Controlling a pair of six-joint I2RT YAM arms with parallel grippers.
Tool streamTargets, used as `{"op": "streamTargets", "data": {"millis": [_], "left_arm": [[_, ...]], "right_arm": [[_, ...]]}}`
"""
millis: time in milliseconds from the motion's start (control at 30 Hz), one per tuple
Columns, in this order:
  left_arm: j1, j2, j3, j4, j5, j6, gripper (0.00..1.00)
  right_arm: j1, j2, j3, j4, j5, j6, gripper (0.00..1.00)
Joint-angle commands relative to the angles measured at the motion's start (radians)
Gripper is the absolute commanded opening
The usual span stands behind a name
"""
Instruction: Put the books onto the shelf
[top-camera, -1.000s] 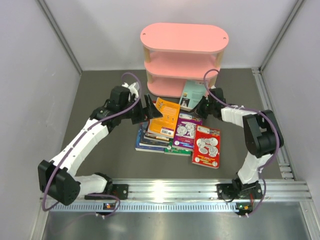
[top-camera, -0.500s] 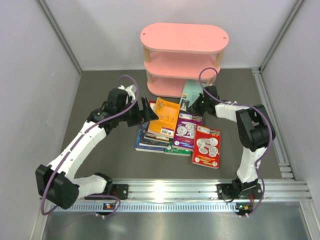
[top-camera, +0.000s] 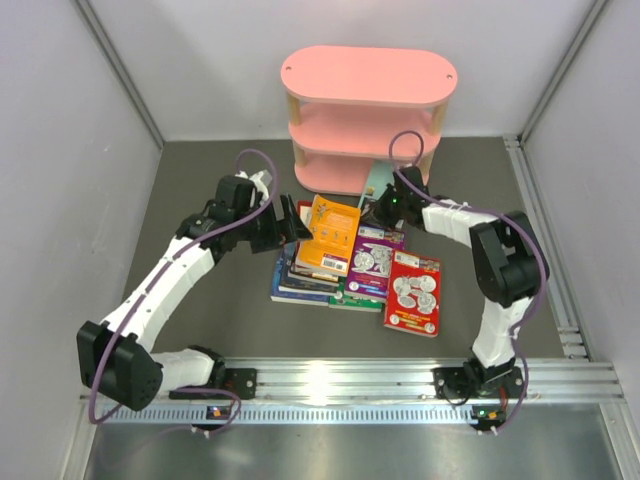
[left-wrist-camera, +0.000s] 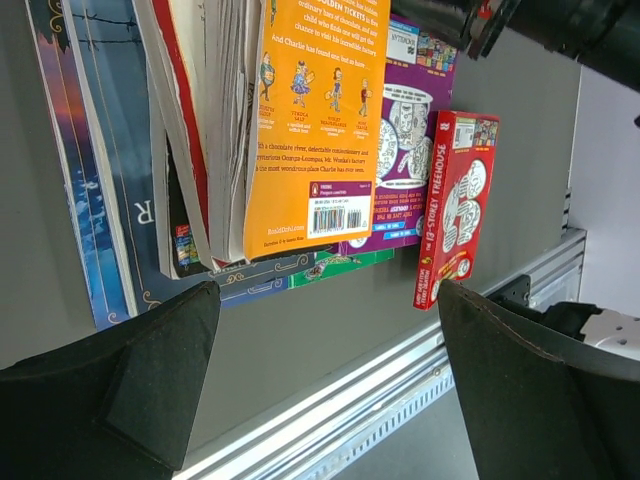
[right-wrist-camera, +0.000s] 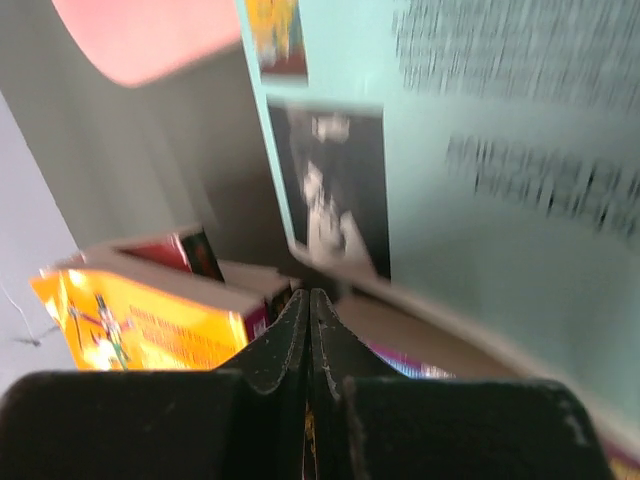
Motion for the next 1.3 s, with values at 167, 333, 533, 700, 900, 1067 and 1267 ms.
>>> {"op": "streamTargets", "data": {"millis": [167,333,533,700,900,1067,1267], "left_arm": [[0.012,-0.01,0.007,0.027,0.006,0.008,0.95],[0.013,-0.021,0.005,0.017,0.0,0.005,0.95],[0.013,-0.033,0.022,-0.016,-0.014,0.015,0.95],[0.018,-0.045,0.024,-0.029,-0.018,0.026,0.96],[0.027,-0.044,0.03,-0.046,-0.023,0.043,0.96],[0.033,-0.03,0.022,-0.035,-0.008,0.041,0.96],[0.035,-0.024,0.018,-0.016,0.005,0.032,0.96]], "right_arm": [[0.047,-0.068,-0.07,-0.085,0.065,-0.018,0.0],[0.06,-0.05,-0.029,-0.145,0.2,-0.028,0.0],[0.058,0.01,0.075,-0.215,0.335,-0.054,0.0],[0.057,0.05,0.117,-0.251,0.358,-0.067,0.0],[0.083,-0.062,0.019,-0.26,0.32,-0.059,0.0],[0.115,-0.142,-0.105,-0.255,0.309,-0.048,0.0],[0.124,-0.134,-0.184,-0.202,0.316,-0.037,0.0]]}}
